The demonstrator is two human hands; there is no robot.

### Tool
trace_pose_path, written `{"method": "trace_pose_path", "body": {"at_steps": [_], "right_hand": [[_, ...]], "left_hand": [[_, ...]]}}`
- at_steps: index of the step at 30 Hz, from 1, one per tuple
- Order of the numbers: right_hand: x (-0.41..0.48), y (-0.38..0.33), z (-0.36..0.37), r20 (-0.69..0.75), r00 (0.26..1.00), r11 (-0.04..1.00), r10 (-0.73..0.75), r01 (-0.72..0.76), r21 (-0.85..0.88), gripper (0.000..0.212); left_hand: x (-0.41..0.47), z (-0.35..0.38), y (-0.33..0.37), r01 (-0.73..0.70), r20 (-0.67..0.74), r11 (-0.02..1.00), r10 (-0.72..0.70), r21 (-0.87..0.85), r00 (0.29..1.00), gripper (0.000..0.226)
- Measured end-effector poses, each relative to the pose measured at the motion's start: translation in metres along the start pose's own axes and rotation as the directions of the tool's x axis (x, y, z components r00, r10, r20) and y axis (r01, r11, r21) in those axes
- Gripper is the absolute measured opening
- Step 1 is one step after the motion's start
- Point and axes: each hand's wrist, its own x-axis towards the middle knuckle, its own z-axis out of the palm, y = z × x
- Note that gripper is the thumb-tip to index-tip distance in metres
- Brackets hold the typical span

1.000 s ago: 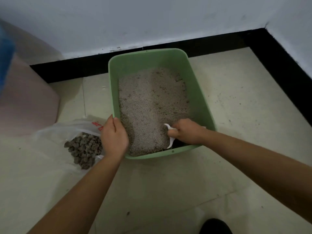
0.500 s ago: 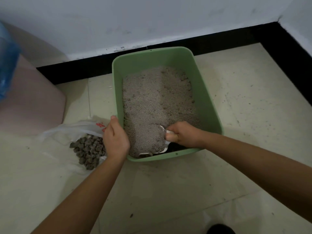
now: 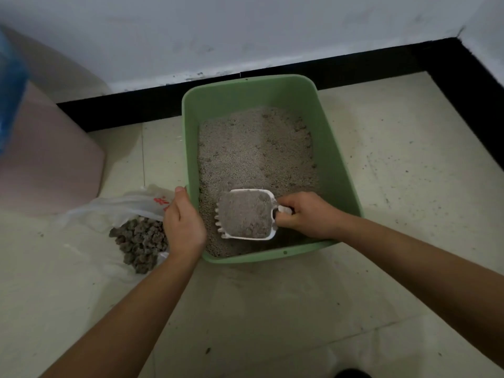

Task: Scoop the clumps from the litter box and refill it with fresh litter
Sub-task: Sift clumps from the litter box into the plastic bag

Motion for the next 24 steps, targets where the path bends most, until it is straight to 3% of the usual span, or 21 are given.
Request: {"method": "trace_pose_path", "body": {"at_steps": [3,10,16,20,24], "right_hand": [[-0.002,0.001,-0.002,-0.078,0.997,1.000,0.018,-0.016,0.026,0.027],[-0.005,-0.006,-0.003,-0.103,0.995,0.997,0.018,-0.011,0.076,0.028],[-0.005,-0.008,-0.003,-0.110,0.994,0.997,0.013,-0.004,0.080,0.033],[-0.005,-0.010,-0.001,-0.039,0.999,1.000,0.010,-0.011,-0.011,0.035],[-0.004,-0.014,-0.005,-0.155,0.988,0.997,0.017,-0.006,0.073,0.035]], "left_hand": [[-0.001,-0.001,0.002,0.012,0.005,1.000,-0.012,0.000,1.000,0.094],[-0.003,-0.001,0.005,0.032,0.011,0.999,-0.032,-0.009,0.999,0.092],[-0.006,0.000,0.007,0.027,0.005,1.000,-0.027,0.007,1.000,0.092],[-0.006,-0.001,0.006,0.021,0.003,1.000,-0.021,0.013,1.000,0.093],[-0.005,-0.002,0.007,0.034,-0.001,0.999,-0.034,0.014,0.999,0.092]]}}
